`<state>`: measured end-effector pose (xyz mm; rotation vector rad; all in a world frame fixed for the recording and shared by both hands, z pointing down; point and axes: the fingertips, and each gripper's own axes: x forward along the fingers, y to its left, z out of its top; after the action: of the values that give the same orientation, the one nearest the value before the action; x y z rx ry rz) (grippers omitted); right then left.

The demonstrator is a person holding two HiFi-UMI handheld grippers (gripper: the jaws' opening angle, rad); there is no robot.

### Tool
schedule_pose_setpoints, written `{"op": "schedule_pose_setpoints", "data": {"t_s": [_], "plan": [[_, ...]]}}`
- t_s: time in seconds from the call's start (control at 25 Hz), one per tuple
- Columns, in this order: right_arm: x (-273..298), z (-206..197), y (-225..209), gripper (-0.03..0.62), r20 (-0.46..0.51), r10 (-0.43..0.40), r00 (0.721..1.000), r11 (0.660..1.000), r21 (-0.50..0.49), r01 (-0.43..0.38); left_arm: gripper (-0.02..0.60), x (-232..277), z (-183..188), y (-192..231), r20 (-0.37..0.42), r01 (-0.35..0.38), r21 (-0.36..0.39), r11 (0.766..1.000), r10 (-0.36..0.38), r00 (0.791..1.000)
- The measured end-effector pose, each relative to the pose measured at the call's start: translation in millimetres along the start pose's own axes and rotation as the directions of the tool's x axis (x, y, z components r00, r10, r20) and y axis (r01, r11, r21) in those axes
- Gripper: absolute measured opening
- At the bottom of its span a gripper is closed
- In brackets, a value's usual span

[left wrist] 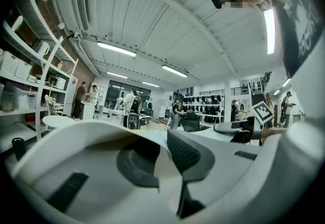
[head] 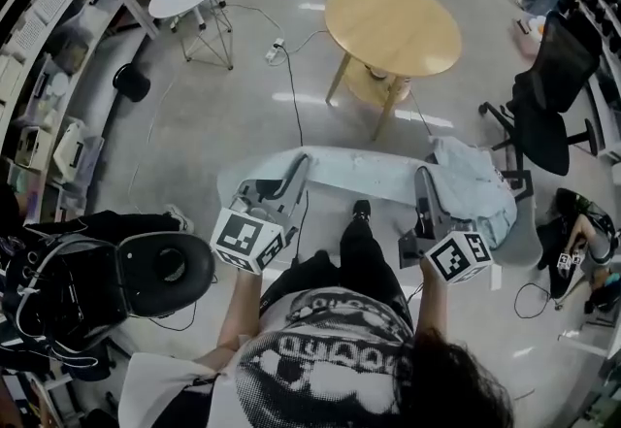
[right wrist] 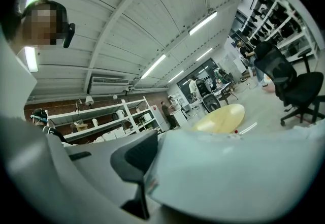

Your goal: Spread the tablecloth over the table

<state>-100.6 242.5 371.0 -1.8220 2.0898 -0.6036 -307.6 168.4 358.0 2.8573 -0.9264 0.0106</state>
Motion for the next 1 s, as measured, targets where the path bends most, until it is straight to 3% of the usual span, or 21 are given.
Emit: {"op": "schedule_pose_setpoints", "data": {"t_s": [0.24,0.64,1.0], "plan": [[38,20,-27,0.060,-0.007,0.029,1.000,0.999,-0.018,-0.029,0.052,41,-2,14,-0.009,-0.019,-0.034,0.999,0.019,1.000],[118,80,-120,0.061,-0.015,0.091,0.996,0.996,0.013,-0.091,0.054,164,8,28,-0.015,-0.070,-0.021,0.997,0.069,0.997],[158,127,-187,0.060,0.022,0.120,0.993,0.992,0.028,-0.121,0.054,254,23,23,0.001,-0.060,-0.005,0.998,0.060,0.998]]}}
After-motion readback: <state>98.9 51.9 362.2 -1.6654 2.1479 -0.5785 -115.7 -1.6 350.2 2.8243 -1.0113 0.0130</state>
